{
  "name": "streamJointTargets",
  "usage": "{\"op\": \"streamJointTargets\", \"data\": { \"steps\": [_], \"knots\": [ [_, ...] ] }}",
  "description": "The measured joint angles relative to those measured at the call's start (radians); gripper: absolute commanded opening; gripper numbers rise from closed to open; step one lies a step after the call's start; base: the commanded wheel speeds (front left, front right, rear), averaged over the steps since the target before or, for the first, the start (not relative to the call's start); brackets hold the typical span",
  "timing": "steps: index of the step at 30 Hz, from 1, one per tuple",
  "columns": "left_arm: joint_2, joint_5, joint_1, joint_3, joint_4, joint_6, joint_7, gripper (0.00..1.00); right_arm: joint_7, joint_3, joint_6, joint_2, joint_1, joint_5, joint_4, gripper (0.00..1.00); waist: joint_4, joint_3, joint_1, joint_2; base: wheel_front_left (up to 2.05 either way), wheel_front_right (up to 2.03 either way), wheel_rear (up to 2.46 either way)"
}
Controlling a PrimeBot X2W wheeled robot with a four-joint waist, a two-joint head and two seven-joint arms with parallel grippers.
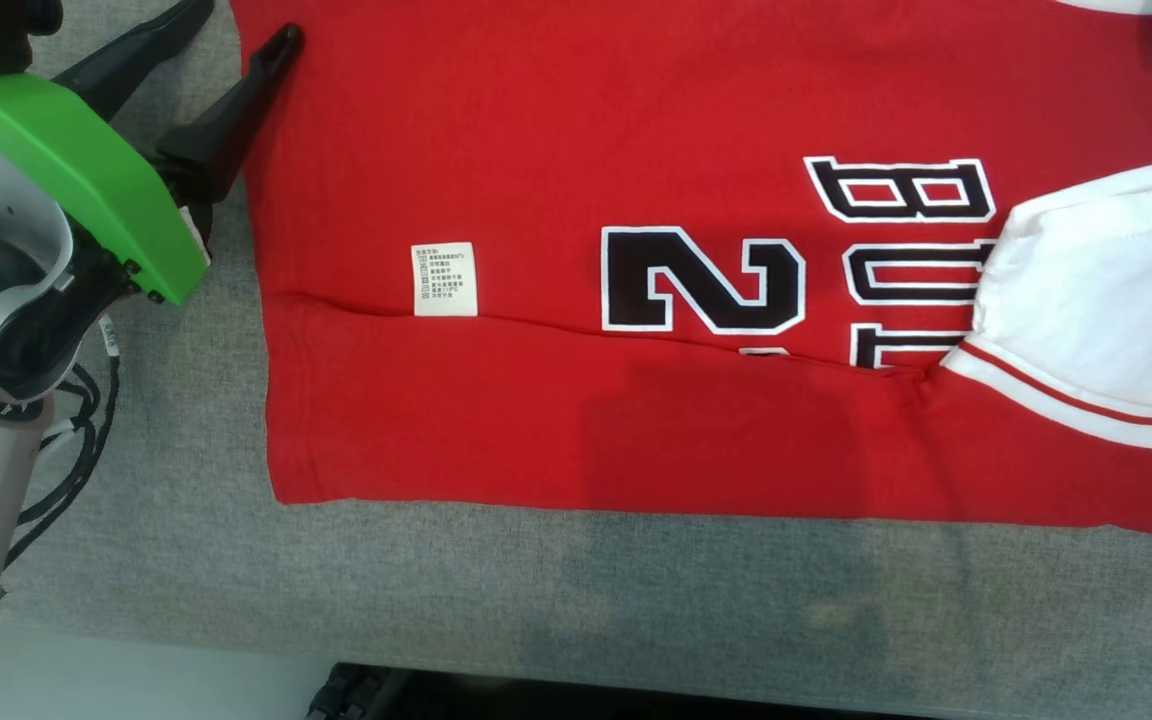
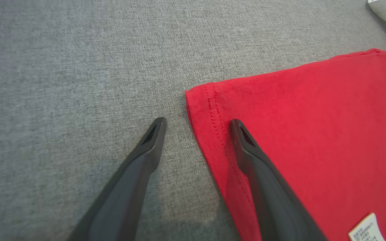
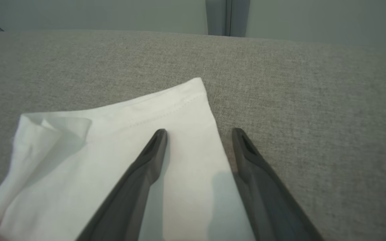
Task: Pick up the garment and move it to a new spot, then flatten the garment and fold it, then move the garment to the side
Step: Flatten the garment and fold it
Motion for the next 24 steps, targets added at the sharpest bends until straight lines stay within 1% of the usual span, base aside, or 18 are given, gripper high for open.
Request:
{"op": "streamJointTargets", "data": {
  "steps": [1, 2, 6, 7, 8, 9, 10, 11, 12, 13, 14, 17, 20, 24],
  "knots": [
    [-0.023, -0.005, -0.006, -0.002, 0.019, -0.001, -0.011, 1.0, -0.009, 0.002, 0.0, 0.003, -0.014, 0.0, 0.018, 1.0, 0.007, 0.004, 0.0, 0.0, 0.0, 0.0, 0.0],
    [-0.032, -0.009, -0.01, -0.004, 0.027, -0.001, -0.013, 1.0, -0.015, 0.003, 0.0, 0.005, -0.02, 0.0, 0.027, 1.0, 0.01, 0.005, 0.0, 0.0, 0.0, 0.0, 0.0],
    [-0.048, -0.027, -0.034, -0.016, 0.055, -0.003, -0.013, 1.0, -0.016, 0.011, 0.002, 0.009, -0.044, -0.001, 0.058, 1.0, 0.016, 0.005, 0.0, 0.0, 0.0, 0.0, 0.0],
    [-0.051, -0.032, -0.041, -0.02, 0.063, -0.007, -0.013, 0.93, -0.016, 0.013, 0.003, 0.009, -0.051, -0.003, 0.068, 1.0, 0.017, 0.004, 0.0, 0.0, 0.0, 0.0, 0.0],
    [-0.055, -0.033, -0.045, -0.024, 0.072, -0.009, -0.017, 0.62, -0.023, 0.014, 0.006, 0.009, -0.053, -0.007, 0.079, 1.0, 0.019, 0.002, -0.0001, 0.0, 0.0, 0.0, 0.0],
    [-0.062, -0.032, -0.049, -0.029, 0.085, -0.009, -0.023, 0.46, -0.032, 0.015, 0.01, 0.009, -0.054, -0.011, 0.09, 1.0, 0.02, -0.001, -0.0001, 0.0, 0.0, 0.0, 0.0],
    [-0.068, -0.032, -0.053, -0.033, 0.095, -0.009, -0.025, 0.32, -0.034, 0.016, 0.012, 0.008, -0.056, -0.015, 0.099, 0.98, 0.021, -0.004, -0.0001, 0.0, 0.0, 0.0, 0.0],
    [-0.071, -0.033, -0.058, -0.038, 0.101, -0.009, -0.024, 0.09, -0.034, 0.017, 0.012, 0.009, -0.058, -0.016, 0.107, 0.59, 0.023, -0.007, -0.0001, 0.0, 0.0, 0.0, 0.0],
    [-0.072, -0.035, -0.062, -0.04, 0.109, -0.009, -0.024, 0.0, -0.033, 0.02, 0.012, 0.01, -0.064, -0.016, 0.115, 0.41, 0.025, -0.01, -0.0001, 0.0, 0.0, 0.0, 0.0],
    [-0.076, -0.042, -0.064, -0.04, 0.118, -0.009, -0.024, 0.0, -0.033, 0.019, 0.01, 0.013, -0.07, -0.016, 0.124, 0.23, 0.026, -0.012, -0.0001, 0.0, 0.0, 0.0, 0.0],
    [-0.079, -0.046, -0.065, -0.042, 0.125, -0.01, -0.024, 0.0, -0.033, 0.015, 0.008, 0.02, -0.074, -0.016, 0.132, 0.0, 0.027, -0.013, -0.0001, 0.0, 0.0, 0.0, 0.0],
    [-0.097, -0.049, -0.066, -0.053, 0.132, -0.01, -0.025, 0.0, -0.048, 0.012, 0.009, 0.036, -0.088, -0.011, 0.148, 0.0, 0.028, -0.014, -0.0001, 0.0, 0.0, 0.0, 0.0],
    [-0.097, -0.049, -0.073, -0.056, 0.15, -0.018, -0.033, 0.0, -0.078, 0.012, 0.018, 0.053, -0.091, -0.007, 0.15, 0.0, 0.028, -0.016, -0.0001, 0.0, 0.0, 0.0, 0.0],
    [-0.088, -0.048, -0.078, -0.057, 0.165, -0.028, -0.044, 0.0, -0.128, 0.01, 0.036, 0.091, -0.121, 0.013, 0.142, 0.0, 0.018, -0.018, -0.0001, 0.0, 0.0, 0.0, 0.0]
  ]
}}
